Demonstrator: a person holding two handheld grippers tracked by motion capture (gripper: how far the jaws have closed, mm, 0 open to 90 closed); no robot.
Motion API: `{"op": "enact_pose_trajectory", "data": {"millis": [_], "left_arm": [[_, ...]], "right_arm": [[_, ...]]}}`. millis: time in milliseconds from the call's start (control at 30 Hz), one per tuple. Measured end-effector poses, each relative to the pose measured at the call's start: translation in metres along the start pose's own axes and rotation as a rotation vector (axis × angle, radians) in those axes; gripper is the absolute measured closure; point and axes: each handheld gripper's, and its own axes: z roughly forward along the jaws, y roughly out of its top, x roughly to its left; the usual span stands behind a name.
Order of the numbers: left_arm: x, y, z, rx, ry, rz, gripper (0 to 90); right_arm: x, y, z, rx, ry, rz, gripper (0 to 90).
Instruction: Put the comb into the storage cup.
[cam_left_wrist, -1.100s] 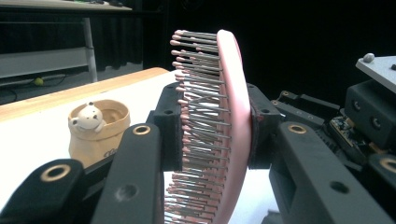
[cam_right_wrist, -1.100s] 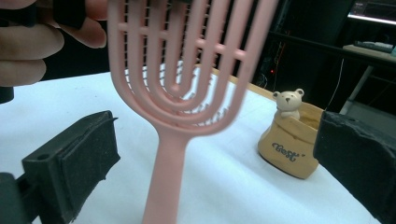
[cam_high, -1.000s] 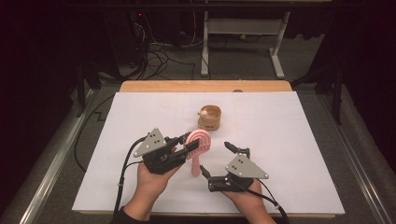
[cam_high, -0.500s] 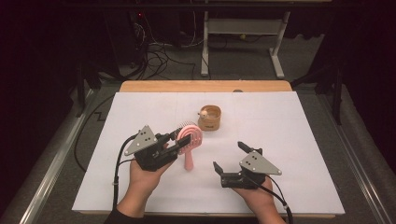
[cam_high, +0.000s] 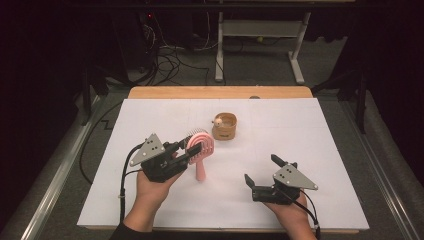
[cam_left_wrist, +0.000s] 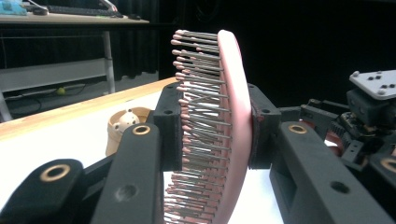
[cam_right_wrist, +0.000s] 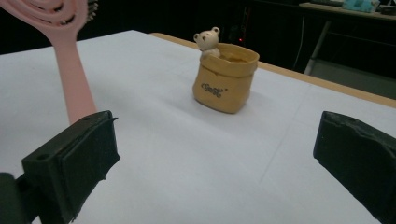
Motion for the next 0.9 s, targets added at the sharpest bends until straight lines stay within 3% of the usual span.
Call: {"op": "enact_pose_trajectory", "data": {"millis": [400,900], "left_arm": [[0.004,0.001,-0.003,-0.008,0.005,-0.010,64.1],[0.008,0.001,-0.007,-0.033,0.013,-0.011,64.2]], "right_arm": [[-0.027,-0.016,-0.018,0.008,-0.066,0.046,0.0],[-0.044,-0.028,-0.039,0.004,-0.107,0.080,0.1]]}}
